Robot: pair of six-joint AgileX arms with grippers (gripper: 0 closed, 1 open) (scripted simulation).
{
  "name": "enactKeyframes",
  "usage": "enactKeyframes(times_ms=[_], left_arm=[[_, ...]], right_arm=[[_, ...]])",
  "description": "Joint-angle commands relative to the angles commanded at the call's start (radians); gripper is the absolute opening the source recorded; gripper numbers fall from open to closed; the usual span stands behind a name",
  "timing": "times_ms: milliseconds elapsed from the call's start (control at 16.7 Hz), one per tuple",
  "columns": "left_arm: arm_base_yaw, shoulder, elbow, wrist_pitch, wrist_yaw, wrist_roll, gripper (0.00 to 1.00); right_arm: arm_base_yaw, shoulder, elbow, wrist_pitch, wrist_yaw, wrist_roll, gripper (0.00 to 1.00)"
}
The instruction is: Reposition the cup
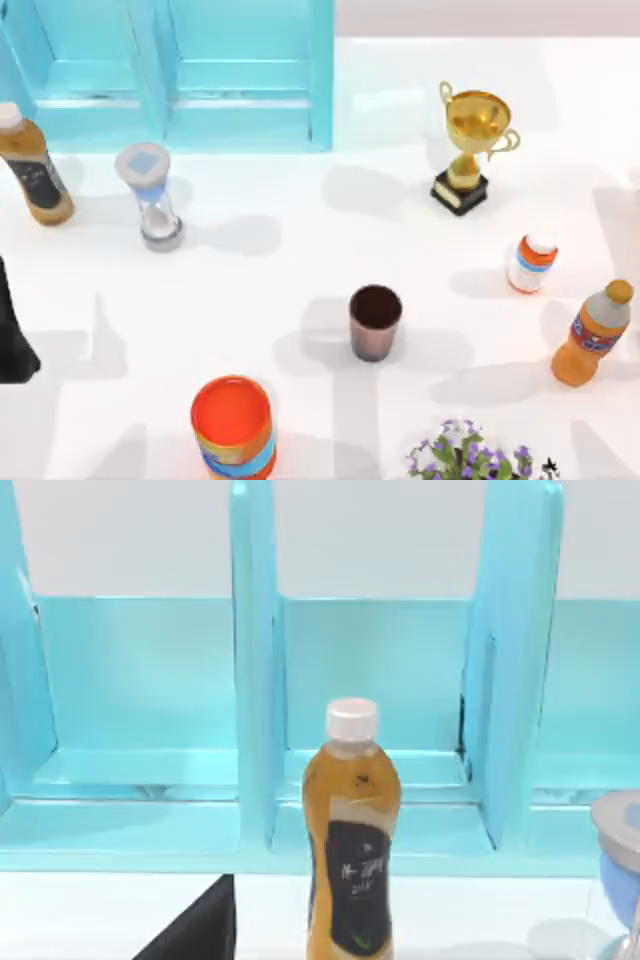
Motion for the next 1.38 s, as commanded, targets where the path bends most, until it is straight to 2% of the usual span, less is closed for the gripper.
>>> enactKeyframes(times_ms=[300,540,840,1380], left_arm=[[-0.02,0.052,0.056,-0.037,-0.001,-0.021,1.0],[-0.092,0.242,0.254,-0.17,-0.002,-0.095,1.0],[-0.24,0.63,0.641,-0.433,-0.001,-0.238,1.0],[-0.567,1.52,1.502,-1.015,0.0,-0.558,1.0]], right_arm=[[0.0,0.0,0.0,0.0,0.0,0.0,1.0],[0.0,0.0,0.0,0.0,0.0,0.0,1.0],[0.0,0.0,0.0,0.0,0.0,0.0,1.0],[0.0,0.0,0.0,0.0,0.0,0.0,1.0]])
